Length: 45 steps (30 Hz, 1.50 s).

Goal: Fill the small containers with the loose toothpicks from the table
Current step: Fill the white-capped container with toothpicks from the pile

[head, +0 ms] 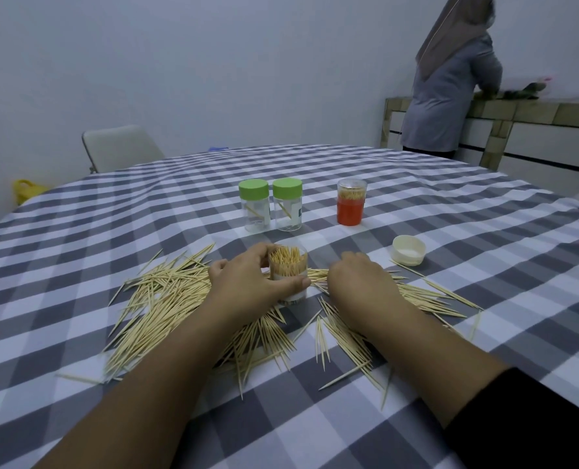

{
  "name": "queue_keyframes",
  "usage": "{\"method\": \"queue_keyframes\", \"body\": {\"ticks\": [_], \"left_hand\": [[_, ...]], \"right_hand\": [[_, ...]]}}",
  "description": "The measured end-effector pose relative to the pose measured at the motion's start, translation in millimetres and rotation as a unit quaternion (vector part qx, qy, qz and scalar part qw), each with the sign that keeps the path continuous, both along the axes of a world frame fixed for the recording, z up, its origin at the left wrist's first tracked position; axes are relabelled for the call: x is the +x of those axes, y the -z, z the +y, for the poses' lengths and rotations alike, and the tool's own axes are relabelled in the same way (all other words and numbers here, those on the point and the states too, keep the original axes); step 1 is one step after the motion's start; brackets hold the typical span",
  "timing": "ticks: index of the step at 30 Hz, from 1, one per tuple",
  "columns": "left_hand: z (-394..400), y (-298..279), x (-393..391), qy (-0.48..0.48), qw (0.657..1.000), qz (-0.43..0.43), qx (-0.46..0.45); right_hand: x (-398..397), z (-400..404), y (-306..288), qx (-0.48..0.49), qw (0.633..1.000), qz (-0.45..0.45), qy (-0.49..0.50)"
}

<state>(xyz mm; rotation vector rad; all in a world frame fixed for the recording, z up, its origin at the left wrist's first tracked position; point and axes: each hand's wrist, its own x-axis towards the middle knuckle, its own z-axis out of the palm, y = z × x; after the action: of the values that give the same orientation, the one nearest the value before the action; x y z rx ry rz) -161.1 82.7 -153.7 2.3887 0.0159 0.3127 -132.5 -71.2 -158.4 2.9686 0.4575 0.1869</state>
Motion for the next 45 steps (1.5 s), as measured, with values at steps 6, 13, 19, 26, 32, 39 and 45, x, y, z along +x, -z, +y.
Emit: {"method": "queue_keyframes", "body": {"ticks": [6, 13, 19, 26, 32, 39, 45], "left_hand": [[-0.7, -2.6, -1.6, -0.002, 1.0, 0.0, 0.004], [-0.2, -2.8, -1.8, -0.006, 1.0, 0.003, -0.002], [1.1, 1.0, -0.9, 0.0, 1.0, 0.002, -0.026], [-1.5, 1.7, 0.5, 0.001, 1.0, 0.005, -0.004], [-7.1, -0.3, -2.7, 0.009, 1.0, -0.007, 0.011], [-12.2, -3.4, -6.8, 0.024, 0.999, 0.009, 0.032], [-14.2, -3.8, -7.5, 0.033, 0.999, 0.007, 0.03]], "right_hand": [[-0.9, -5.5, -4.3, -0.005, 0.999, -0.031, 0.008], [8.7, -15.8, -11.1, 0.115, 0.991, 0.003, 0.065], [11.5, -23.8, -11.6, 0.424, 0.903, 0.064, 0.019], [11.2, -24.7, -15.6, 0.657, 0.742, 0.126, -0.045], [6.3, -13.3, -15.2, 0.752, 0.644, 0.104, -0.095], [0.6, -6.6, -20.4, 0.812, 0.566, 0.054, -0.134], [-0.7, 0.6, -13.9, 0.756, 0.636, 0.061, -0.14]]}}
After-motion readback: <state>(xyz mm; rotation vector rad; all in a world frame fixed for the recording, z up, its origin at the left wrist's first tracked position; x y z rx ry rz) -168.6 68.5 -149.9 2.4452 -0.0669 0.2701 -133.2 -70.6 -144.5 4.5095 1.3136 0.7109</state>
